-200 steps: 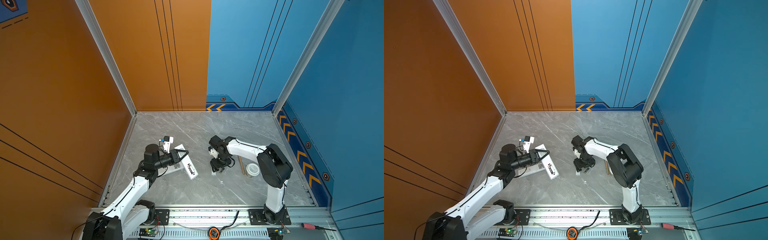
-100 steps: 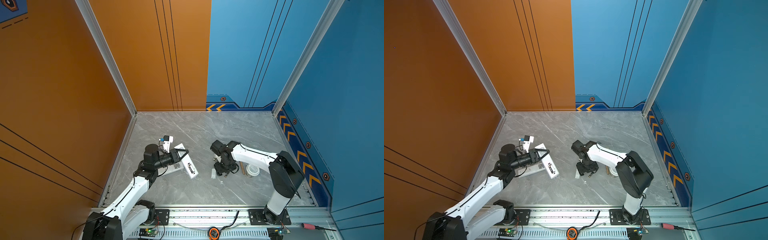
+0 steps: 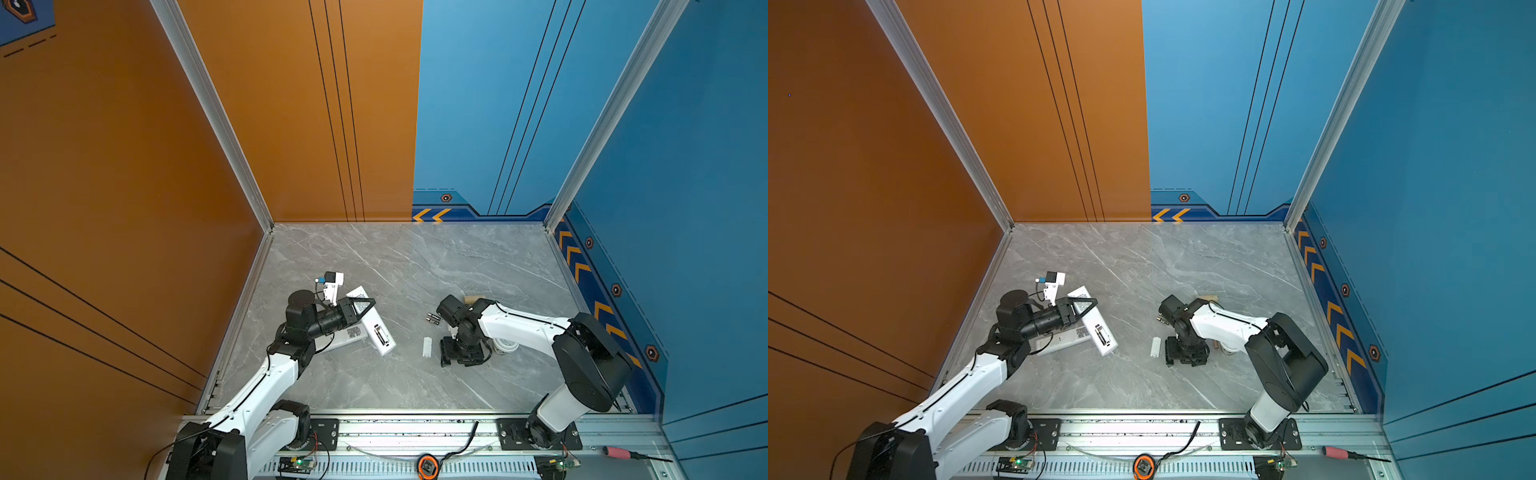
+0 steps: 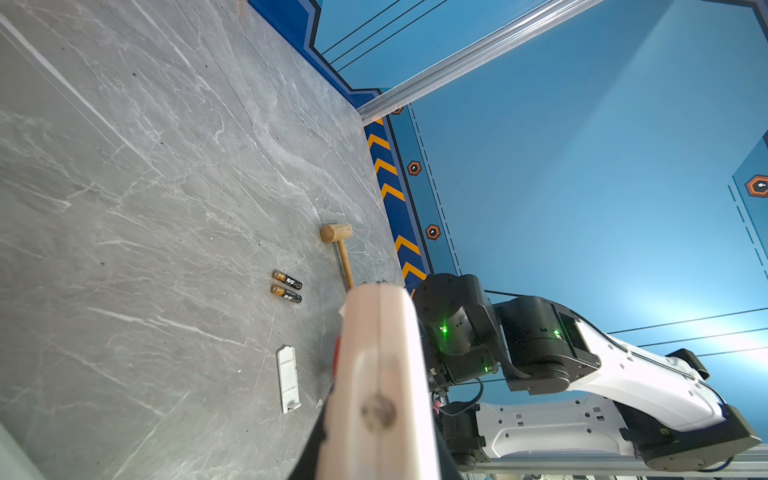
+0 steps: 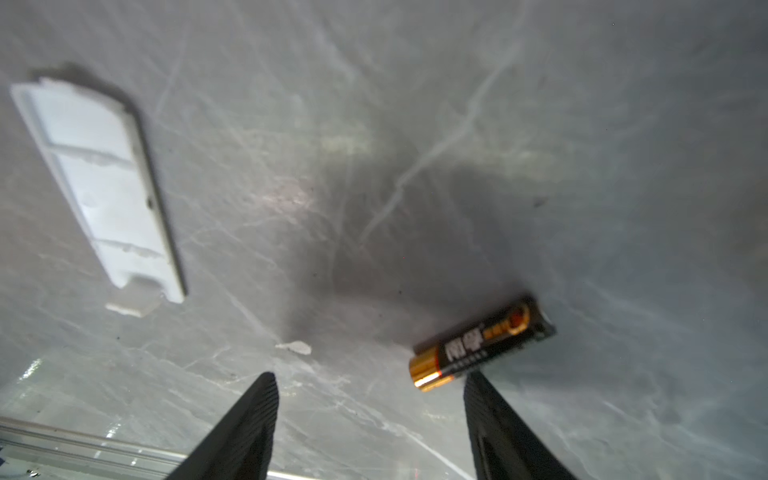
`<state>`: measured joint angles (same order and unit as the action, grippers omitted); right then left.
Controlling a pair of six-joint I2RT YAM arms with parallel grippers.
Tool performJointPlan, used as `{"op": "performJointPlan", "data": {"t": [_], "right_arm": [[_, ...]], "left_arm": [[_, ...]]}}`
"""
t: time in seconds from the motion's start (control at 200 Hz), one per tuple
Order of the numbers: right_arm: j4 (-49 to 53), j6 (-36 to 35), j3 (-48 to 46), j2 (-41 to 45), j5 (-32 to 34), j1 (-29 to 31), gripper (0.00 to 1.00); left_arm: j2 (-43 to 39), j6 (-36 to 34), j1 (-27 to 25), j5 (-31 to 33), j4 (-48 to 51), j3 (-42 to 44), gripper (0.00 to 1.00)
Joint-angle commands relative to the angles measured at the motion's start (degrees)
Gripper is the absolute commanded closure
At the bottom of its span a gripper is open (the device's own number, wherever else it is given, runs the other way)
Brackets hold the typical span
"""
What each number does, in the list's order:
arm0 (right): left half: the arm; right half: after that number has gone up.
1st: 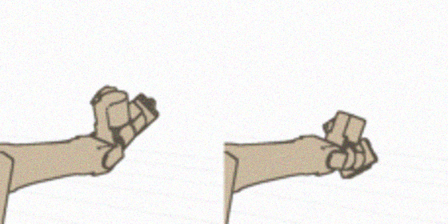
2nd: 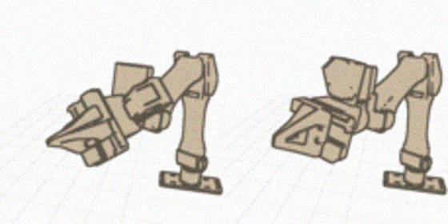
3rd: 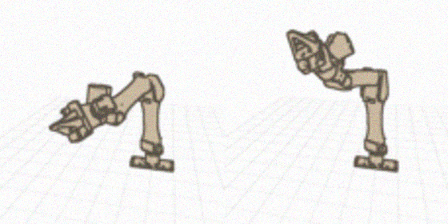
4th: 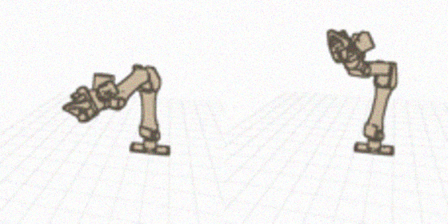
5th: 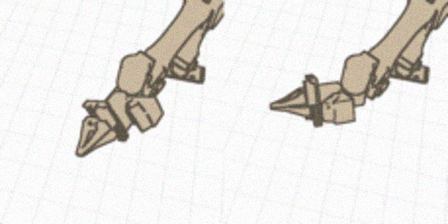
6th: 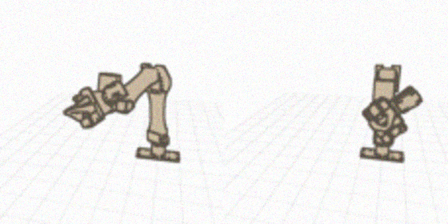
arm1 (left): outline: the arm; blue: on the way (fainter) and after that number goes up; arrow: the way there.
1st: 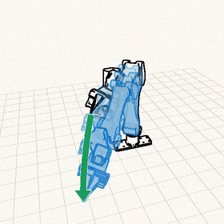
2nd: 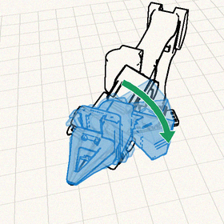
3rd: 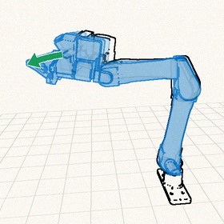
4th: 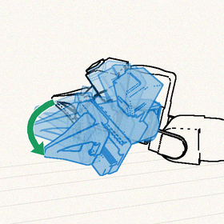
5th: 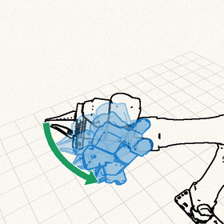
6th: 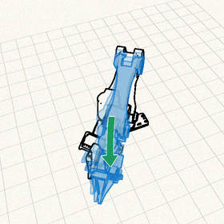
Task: Load the batteries into the remote control
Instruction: 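Grasp the lone AAA battery by its end with the right gripper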
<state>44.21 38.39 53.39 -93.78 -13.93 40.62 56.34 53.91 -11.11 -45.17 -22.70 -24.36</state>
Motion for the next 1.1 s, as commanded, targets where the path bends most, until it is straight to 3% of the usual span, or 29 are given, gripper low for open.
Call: {"op": "performJointPlan", "data": {"t": [0.0, 0.235, 0.345, 0.501, 0.611, 0.746, 0.911, 1.091], "right_arm": [[-6.44, 1.51, 1.54, -3.47, -3.96, -0.02, 0.32], [-9.57, 2.14, 3.94, -6.63, -4.87, 0.12, 0.32], [-6.15, -0.48, 6.9, -6.84, -3.5, 0.65, 0.33], [9.84, -11.31, 15.75, -6.04, 7.88, 2.88, 0.32], [16.47, -18.27, 18.6, -6.23, 14.49, 0.33, 0.3], [20.47, -27.29, 22.97, -9.36, 15.39, -5.16, 0.27], [19.31, -42.4, 24.6, -9.97, 19.3, -5.4, 0.25], [14.62, -54.25, 20.88, -8.88, 9.37, -5.97, 0.27]], "left_arm": [[-1.09, 0.48, 0.74, -1.89, -1.85, 0.35, 1.0], [-2.02, 0.92, 1.32, -1.94, -1.65, 1.23, 1.0], [-1.93, 0.92, 1.43, -1.94, -1.68, 0.94, 1.0], [-1.33, 0.78, 1.45, -1.96, -1.65, 0.67, 1.0], [-0.68, 0.43, 1.37, -2.16, -1.65, 0.77, 1.0], [0.35, 0.39, 1.19, -3.03, -1.65, 0.12, 1.0], [0.27, 0.88, 1.36, -3.69, -1.65, -0.4, 1.0], [0.68, 1.2, 1.23, -4.18, -1.65, -0.37, 1.0]]}}
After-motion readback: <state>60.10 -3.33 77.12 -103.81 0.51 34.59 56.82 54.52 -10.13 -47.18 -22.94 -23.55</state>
